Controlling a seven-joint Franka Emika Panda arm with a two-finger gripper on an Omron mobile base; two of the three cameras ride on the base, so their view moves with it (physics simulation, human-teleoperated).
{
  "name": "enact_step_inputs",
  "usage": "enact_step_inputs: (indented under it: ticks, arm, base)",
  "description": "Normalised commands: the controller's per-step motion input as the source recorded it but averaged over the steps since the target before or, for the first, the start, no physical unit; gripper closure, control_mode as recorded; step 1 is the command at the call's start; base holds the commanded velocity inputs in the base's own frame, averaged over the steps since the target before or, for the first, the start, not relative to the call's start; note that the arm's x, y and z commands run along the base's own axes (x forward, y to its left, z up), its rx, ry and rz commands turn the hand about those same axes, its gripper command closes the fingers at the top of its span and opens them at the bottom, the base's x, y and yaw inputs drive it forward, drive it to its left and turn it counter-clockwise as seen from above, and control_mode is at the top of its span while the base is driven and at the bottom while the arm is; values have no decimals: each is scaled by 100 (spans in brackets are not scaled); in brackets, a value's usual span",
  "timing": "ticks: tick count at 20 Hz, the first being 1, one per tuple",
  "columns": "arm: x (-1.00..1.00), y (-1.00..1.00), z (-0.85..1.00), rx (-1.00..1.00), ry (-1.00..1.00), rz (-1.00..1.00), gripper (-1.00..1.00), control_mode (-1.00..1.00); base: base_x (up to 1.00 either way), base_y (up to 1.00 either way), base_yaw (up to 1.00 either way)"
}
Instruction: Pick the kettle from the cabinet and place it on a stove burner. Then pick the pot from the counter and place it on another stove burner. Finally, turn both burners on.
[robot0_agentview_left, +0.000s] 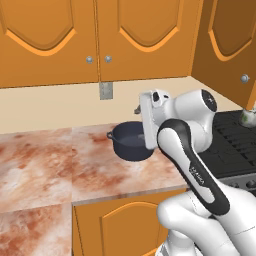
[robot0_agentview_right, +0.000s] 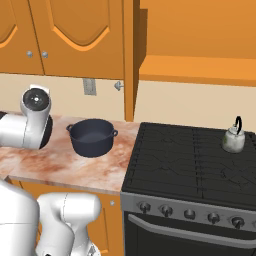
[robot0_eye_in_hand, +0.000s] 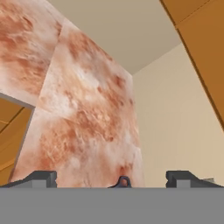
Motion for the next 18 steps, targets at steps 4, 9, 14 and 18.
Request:
enact_step_inputs:
  ticks: [4,9,14,18]
  arm:
    - [0,-18,-19,0,0,0,-100,-100]
    - [0,-20,-31,0,0,0,-100,-100]
    - [12,-7,-44,-2,1,0,-100,-100]
    - [24,0,-43,-3,0,0,-100,-100]
  base:
    - [0,0,0]
    - [0,0,0]
    - [0,0,0]
    - [0,0,0]
